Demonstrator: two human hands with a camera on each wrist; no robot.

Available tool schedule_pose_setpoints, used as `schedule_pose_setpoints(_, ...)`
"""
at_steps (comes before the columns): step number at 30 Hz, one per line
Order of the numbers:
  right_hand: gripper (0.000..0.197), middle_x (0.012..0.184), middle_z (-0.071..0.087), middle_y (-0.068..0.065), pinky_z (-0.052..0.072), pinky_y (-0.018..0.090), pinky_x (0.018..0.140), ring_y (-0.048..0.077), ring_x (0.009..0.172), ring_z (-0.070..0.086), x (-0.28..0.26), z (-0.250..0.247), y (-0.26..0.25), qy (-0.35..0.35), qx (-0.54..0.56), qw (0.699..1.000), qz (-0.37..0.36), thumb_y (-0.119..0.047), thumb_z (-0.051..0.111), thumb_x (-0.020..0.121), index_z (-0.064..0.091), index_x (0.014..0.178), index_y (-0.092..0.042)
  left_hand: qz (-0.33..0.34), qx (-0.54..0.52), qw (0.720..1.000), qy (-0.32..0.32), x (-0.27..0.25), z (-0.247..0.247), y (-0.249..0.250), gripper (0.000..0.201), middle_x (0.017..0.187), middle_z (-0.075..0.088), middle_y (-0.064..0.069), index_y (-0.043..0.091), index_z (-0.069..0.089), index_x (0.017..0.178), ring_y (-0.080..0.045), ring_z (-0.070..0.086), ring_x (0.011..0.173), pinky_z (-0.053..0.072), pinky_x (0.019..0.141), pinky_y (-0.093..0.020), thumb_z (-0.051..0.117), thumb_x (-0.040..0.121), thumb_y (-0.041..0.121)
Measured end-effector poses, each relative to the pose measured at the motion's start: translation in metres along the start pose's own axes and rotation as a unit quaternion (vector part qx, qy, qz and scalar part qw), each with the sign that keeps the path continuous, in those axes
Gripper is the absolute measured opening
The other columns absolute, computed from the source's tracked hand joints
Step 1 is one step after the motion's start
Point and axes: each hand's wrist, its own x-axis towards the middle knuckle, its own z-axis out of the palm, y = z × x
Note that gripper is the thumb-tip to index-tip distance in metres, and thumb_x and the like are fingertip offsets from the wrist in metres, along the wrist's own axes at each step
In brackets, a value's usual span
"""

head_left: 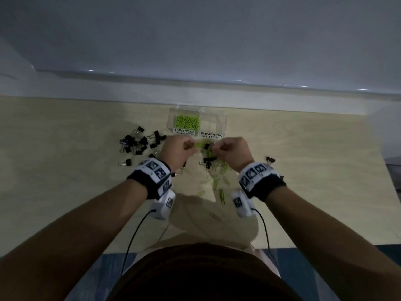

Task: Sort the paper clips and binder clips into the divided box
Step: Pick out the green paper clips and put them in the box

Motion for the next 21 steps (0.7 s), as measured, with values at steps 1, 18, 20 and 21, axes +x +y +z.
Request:
schedule_pose_setpoints(1,0.01,0.071,0.072,0.005,0.059,0.026,0.063,0.015,0.064,0.069,0.015,0.002,-0.013,0.013,-0.014,1.0,-0.019,-0.01,0.067,0.08,0.072,0.072,-0.013,-0.007,-0.012,1.0,0.026,0.01,-0.01,0.002,0.022,0.091,0.07,-0.001,0.011,0.069,0.1,-0.004,0.059,0.072,0.042,0.066,-0.008,0.071,0.081,0.022)
schedule_pose_setpoints(18,0.013,0.089,0.072,0.006,0.057,0.03,0.081,0.014,0.078,0.067,0.03,-0.023,0.004,0.04,-0.036,0.998,-0.032,-0.003,0.07,0.079,0.071,0.091,-0.008,0.101,0.157,0.982,0.029,0.05,-0.016,-0.001,0.028,0.123,0.057,-0.005,0.012,0.06,0.118,-0.02,0.052,0.112,0.042,0.102,-0.034,0.054,0.091,0.019)
schedule_pose_setpoints(20,0.011,0.081,0.072,0.006,0.058,0.034,0.079,0.017,0.074,0.068,0.014,-0.025,0.027,0.044,0.015,0.998,0.029,-0.001,0.071,0.077,0.072,0.083,-0.01,0.119,0.144,0.982,-0.032,0.028,0.006,0.0,0.024,0.117,0.059,-0.005,0.011,0.062,0.112,-0.02,0.053,0.109,0.044,0.1,-0.035,0.053,0.092,0.019)
schedule_pose_setpoints(21,0.012,0.078,0.072,0.007,0.059,0.036,0.077,0.019,0.073,0.069,0.006,-0.025,0.036,0.048,0.046,0.996,0.065,0.001,0.071,0.076,0.072,0.079,-0.011,0.115,0.144,0.98,-0.071,0.019,0.018,0.0,0.025,0.117,0.059,-0.005,0.011,0.063,0.112,-0.02,0.053,0.11,0.043,0.1,-0.033,0.053,0.092,0.021)
